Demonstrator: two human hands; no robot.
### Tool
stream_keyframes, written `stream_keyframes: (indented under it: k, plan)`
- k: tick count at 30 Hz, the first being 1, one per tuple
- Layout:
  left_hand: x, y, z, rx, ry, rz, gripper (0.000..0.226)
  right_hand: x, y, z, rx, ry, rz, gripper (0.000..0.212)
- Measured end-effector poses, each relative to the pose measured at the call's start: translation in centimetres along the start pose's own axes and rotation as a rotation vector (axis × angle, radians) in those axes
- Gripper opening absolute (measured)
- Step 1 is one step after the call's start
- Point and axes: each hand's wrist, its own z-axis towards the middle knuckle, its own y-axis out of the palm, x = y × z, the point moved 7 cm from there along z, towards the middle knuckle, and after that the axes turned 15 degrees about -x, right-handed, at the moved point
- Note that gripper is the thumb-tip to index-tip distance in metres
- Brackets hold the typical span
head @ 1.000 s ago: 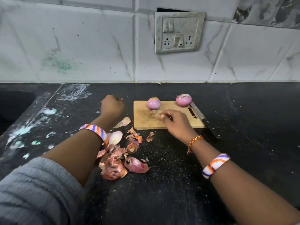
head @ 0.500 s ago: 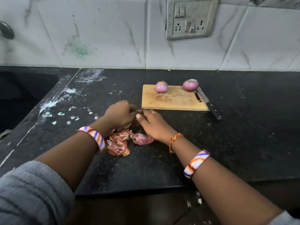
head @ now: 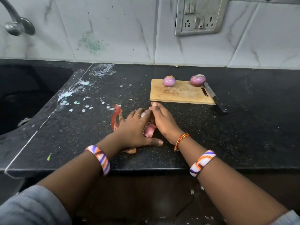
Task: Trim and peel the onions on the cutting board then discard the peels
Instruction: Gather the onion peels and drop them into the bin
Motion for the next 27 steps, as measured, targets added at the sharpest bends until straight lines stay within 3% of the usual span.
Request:
stream_keyframes:
  k: [2, 6, 10, 13, 16, 19, 20, 24, 25, 27]
  plan:
    - [0.3, -0.5, 0.3, 0.129, 0.004, -0.024, 0.101, 0.1, -0.2, -0.3, 0.034, 0.026, 0.067, 0.044]
    - [1.5, -2.4, 0.7, 0.373, 0.031, -0.008, 0.044, -0.1, -1.1, -0.8, 0.094, 0.049, 0.097, 0.040]
    - [2.9, -3.2, 1.6, 0.352, 0.177, -0.043, 0.034, -0.2, -3.4, -1.1, 0.197, 0.053, 0.196, 0.023]
    - [2.4, -5.4, 1.4, 0.463, 0.235, -0.368, 0.030, -0.2, -4.1, -1.4, 0.143, 0.079, 0.539, 0.018]
    - [-0.3, -7.2, 1.3, 0.522, 0.175, -0.935, 0.021, -0.6, -5.8, -1.6, 0.203, 0.035, 0.658, 0.020]
    - [-3.9, -8.3, 0.7, 0.600, 0.054, -1.392, 0.026, -0.6, -6.2, -1.8, 0.199, 0.058, 0.426, 0.009]
    - [-5.2, -8.5, 0.6, 0.623, 0.031, -1.507, 0.025, -0.6, -5.6, -1.8, 0.144, 0.081, 0.256, 0.019]
    - [-9.6, -7.7, 0.5, 0.672, -0.068, -1.775, 0.015, -0.7, 0.0, -1.4, -0.307, 0.161, -0.449, 0.104]
    - [-10.3, -7.2, 0.4, 0.676, -0.094, -1.822, 0.018, -0.4, 1.7, -1.4, -0.403, 0.164, -0.577, 0.110]
    - [-10.9, -6.4, 0.4, 0.661, -0.077, -1.918, 0.019, -0.2, 4.2, -1.2, -0.481, 0.125, -0.783, 0.099]
